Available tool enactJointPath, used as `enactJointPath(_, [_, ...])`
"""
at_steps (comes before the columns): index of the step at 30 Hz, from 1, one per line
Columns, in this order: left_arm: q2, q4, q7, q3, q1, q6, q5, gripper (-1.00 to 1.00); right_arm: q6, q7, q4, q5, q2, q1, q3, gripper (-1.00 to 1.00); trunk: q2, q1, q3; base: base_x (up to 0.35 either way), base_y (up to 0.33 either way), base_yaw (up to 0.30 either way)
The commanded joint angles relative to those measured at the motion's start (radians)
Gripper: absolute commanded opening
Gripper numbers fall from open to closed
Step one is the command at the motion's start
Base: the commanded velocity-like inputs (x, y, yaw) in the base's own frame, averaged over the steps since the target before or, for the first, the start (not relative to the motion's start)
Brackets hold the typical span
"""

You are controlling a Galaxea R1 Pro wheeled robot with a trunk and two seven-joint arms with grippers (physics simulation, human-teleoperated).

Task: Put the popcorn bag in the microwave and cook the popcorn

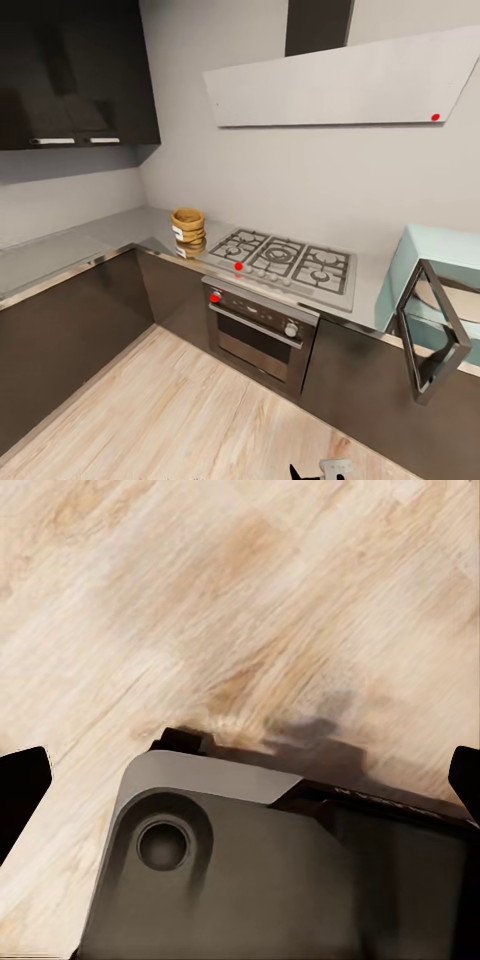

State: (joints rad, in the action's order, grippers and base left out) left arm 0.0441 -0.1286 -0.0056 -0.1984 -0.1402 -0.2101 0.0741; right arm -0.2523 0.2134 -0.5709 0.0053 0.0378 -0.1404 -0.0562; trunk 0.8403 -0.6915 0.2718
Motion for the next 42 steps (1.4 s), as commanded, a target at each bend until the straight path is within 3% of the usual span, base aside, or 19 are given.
enactJointPath(1, [0.000, 0.001, -0.001, 0.001, -0.001, -0.003, 0.008, 1.00, -0.002, 0.008, 0.000, 0.001, 0.002, 0.000, -0.006, 1.00, -0.006, 0.004, -0.002, 0.000, 0.000, 0.275])
enactJointPath(4, [-0.001, 0.001, -0.001, 0.001, -0.001, -0.003, 0.009, 1.00, -0.002, 0.008, 0.000, 0.001, 0.002, 0.001, -0.005, 1.00, -0.027, 0.015, -0.011, 0.000, 0.000, 0.275])
enactJointPath(12, [-0.003, 0.001, -0.005, 0.001, -0.002, -0.003, 0.007, 1.00, -0.002, 0.006, 0.001, -0.001, 0.002, 0.001, 0.048, 1.00, -0.083, 0.046, -0.036, 0.000, 0.099, 0.275])
enactJointPath(31, [-0.002, 0.001, -0.004, 0.001, -0.001, -0.003, 0.007, 1.00, -0.002, 0.006, 0.000, -0.001, 0.002, 0.001, 0.049, 1.00, -0.216, 0.119, -0.096, 0.073, 0.053, 0.275])
enactJointPath(35, [0.000, 0.001, -0.004, 0.005, 0.000, -0.003, 0.006, 1.00, -0.002, 0.006, 0.000, -0.001, 0.002, 0.001, 0.049, 1.00, -0.216, 0.119, -0.096, 0.004, 0.000, 0.275])
enactJointPath(42, [0.000, 0.001, 0.000, 0.004, -0.001, -0.003, 0.008, 1.00, -0.002, 0.007, 0.000, -0.002, 0.001, 0.001, 0.049, 1.00, -0.265, 0.146, -0.118, 0.000, 0.000, 0.135])
